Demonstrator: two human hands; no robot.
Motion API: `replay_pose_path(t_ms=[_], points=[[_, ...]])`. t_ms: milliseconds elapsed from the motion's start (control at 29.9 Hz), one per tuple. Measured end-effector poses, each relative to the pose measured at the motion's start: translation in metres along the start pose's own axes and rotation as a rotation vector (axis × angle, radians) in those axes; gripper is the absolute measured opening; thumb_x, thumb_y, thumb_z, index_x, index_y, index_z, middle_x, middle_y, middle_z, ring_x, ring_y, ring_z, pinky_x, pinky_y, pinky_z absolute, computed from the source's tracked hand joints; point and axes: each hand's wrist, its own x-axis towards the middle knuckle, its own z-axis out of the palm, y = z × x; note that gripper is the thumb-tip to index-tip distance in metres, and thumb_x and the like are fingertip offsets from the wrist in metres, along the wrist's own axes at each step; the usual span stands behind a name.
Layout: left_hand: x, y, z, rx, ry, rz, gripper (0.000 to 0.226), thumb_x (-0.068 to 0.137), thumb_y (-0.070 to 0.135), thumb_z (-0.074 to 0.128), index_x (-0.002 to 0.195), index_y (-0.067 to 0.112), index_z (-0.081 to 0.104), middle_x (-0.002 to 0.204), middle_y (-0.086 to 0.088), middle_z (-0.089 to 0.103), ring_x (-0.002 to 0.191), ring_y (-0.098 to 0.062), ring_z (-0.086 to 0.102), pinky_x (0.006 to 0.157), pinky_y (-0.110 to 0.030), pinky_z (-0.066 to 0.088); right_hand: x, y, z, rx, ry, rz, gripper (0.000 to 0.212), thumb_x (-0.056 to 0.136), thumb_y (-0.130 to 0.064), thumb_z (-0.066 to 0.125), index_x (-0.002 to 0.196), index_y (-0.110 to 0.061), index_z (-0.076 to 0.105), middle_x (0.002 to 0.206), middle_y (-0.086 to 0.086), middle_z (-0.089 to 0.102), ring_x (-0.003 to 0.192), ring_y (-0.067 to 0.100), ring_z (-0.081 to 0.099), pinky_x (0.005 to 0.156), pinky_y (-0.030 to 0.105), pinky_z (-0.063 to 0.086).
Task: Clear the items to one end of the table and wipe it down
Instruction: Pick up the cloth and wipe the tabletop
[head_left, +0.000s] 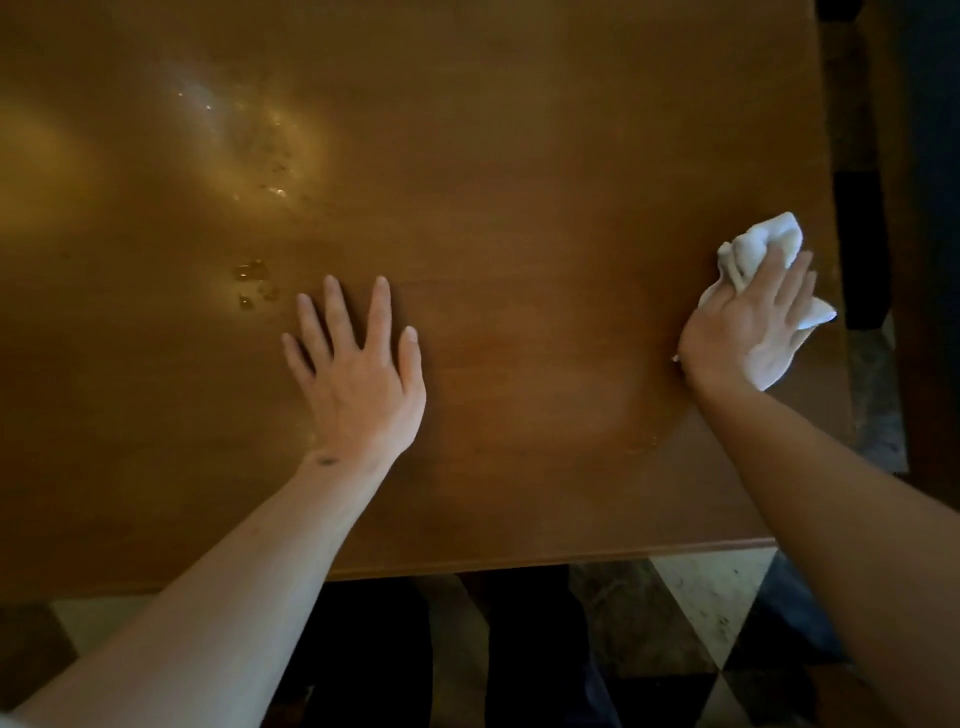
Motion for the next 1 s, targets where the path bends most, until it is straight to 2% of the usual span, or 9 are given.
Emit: replay_pose_path(t_ms=[167, 368, 536, 670, 770, 837, 1004], points=[[-0.011, -0.032, -0.001, 0.011, -0.023, 0.049, 0.062, 0.104, 0.053, 0.022, 0.162, 0.033, 0.021, 0.172, -0.013, 0.010, 0.157, -0.039, 0.005, 0.124, -0.061, 0.008, -0.058, -0.055, 0.020, -0.061, 0.020, 0.016, 0.062, 0.105, -0.039, 0.035, 0.162, -0.021, 0.015, 0.168, 0.005, 0.020, 0.155, 0.021, 0.013, 0.124, 0.048, 0.008], [-0.012, -0.051, -0.005, -0.035, 0.008, 0.094, 0.054, 0.105, 0.043, 0.031, 0.158, 0.030, 0.034, 0.167, -0.015, 0.024, 0.155, -0.038, 0.016, 0.122, -0.058, 0.016, -0.128, -0.119, 0.040, -0.092, -0.039, -0.180, 0.070, 0.100, -0.038, 0.043, 0.161, -0.019, 0.016, 0.167, 0.008, 0.022, 0.155, 0.024, 0.015, 0.121, 0.051, 0.009], [-0.011, -0.058, -0.007, -0.063, 0.023, 0.136, 0.052, 0.105, 0.037, 0.035, 0.156, 0.029, 0.038, 0.165, -0.016, 0.029, 0.153, -0.038, 0.020, 0.120, -0.057, 0.020, -0.170, -0.145, 0.050, -0.132, -0.181, -0.572, 0.073, 0.097, -0.035, 0.040, 0.162, -0.017, 0.015, 0.168, 0.007, 0.020, 0.156, 0.023, 0.013, 0.123, 0.051, 0.013], [-0.012, -0.061, -0.007, -0.051, 0.029, 0.156, 0.055, 0.101, 0.032, 0.041, 0.156, 0.028, 0.038, 0.164, -0.017, 0.030, 0.152, -0.038, 0.021, 0.118, -0.057, 0.022, -0.178, -0.138, 0.045, -0.133, -0.268, -0.904, 0.064, 0.098, -0.035, 0.036, 0.158, -0.016, 0.029, 0.166, 0.008, 0.026, 0.154, 0.024, 0.019, 0.122, 0.051, 0.017], [-0.016, -0.060, -0.008, -0.042, 0.041, 0.099, 0.054, 0.102, 0.036, 0.041, 0.155, 0.026, 0.040, 0.160, -0.020, 0.032, 0.149, -0.041, 0.025, 0.115, -0.059, 0.025, -0.174, -0.124, 0.038, -0.143, -0.336, -1.100, 0.063, 0.099, -0.039, 0.038, 0.157, -0.015, 0.034, 0.166, 0.008, 0.027, 0.154, 0.025, 0.020, 0.122, 0.050, 0.017], [-0.018, -0.059, -0.007, -0.018, 0.044, 0.077, 0.054, 0.102, 0.040, 0.040, 0.154, 0.025, 0.040, 0.159, -0.021, 0.033, 0.146, -0.043, 0.027, 0.113, -0.061, 0.027, -0.172, -0.118, 0.034, -0.137, -0.367, -1.144, 0.062, 0.099, -0.041, 0.037, 0.157, -0.017, 0.035, 0.166, 0.006, 0.026, 0.154, 0.023, 0.020, 0.122, 0.049, 0.016], [-0.034, -0.033, 0.003, 0.030, 0.057, 0.116, 0.055, 0.101, 0.044, 0.037, 0.154, 0.026, 0.037, 0.157, -0.022, 0.034, 0.143, -0.045, 0.030, 0.110, -0.063, 0.031, -0.168, -0.093, 0.026, -0.105, -0.376, -1.053, 0.061, 0.100, -0.042, 0.029, 0.155, -0.017, 0.039, 0.165, 0.006, 0.029, 0.153, 0.024, 0.023, 0.123, 0.048, 0.016]])
